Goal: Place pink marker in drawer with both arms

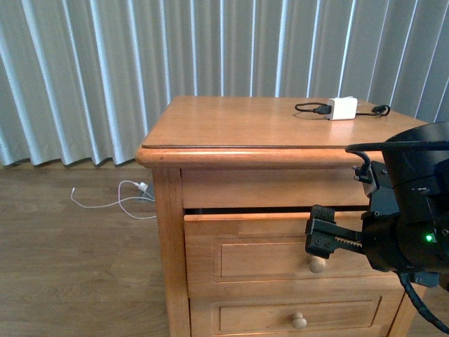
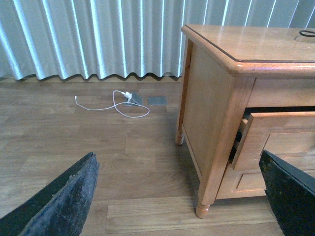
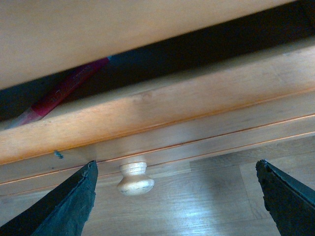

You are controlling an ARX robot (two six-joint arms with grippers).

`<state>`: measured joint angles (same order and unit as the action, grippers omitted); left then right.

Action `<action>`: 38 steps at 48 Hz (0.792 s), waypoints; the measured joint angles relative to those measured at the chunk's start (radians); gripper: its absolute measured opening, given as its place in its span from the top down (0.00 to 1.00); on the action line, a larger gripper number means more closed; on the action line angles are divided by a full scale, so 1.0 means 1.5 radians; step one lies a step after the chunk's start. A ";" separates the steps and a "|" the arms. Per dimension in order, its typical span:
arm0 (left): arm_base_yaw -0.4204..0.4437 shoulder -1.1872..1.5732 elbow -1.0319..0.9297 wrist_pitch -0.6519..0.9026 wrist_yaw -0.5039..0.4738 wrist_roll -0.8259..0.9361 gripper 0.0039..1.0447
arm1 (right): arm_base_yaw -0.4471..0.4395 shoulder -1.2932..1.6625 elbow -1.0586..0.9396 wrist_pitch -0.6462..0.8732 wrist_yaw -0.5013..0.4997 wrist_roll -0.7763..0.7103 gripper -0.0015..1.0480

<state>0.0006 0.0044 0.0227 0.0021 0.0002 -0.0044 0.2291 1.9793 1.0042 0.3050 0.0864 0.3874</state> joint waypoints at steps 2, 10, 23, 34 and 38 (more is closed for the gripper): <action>0.000 0.000 0.000 0.000 0.000 0.000 0.06 | -0.001 0.009 0.003 0.013 0.000 0.005 0.08; 0.000 0.000 0.000 0.000 0.000 0.000 0.06 | -0.004 0.048 0.010 0.078 -0.004 0.038 0.08; 0.000 0.000 0.000 0.000 0.000 0.000 0.06 | -0.003 0.064 -0.001 0.142 -0.006 0.048 0.08; 0.000 0.000 0.000 0.000 0.000 0.000 0.06 | -0.003 0.068 -0.001 0.147 -0.011 0.091 0.08; 0.000 0.000 0.000 0.000 0.000 0.000 0.06 | -0.001 0.068 -0.001 0.149 -0.011 0.098 0.08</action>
<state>0.0006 0.0044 0.0227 0.0021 0.0002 -0.0044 0.2283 2.0815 1.0027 0.5285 0.0704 0.5339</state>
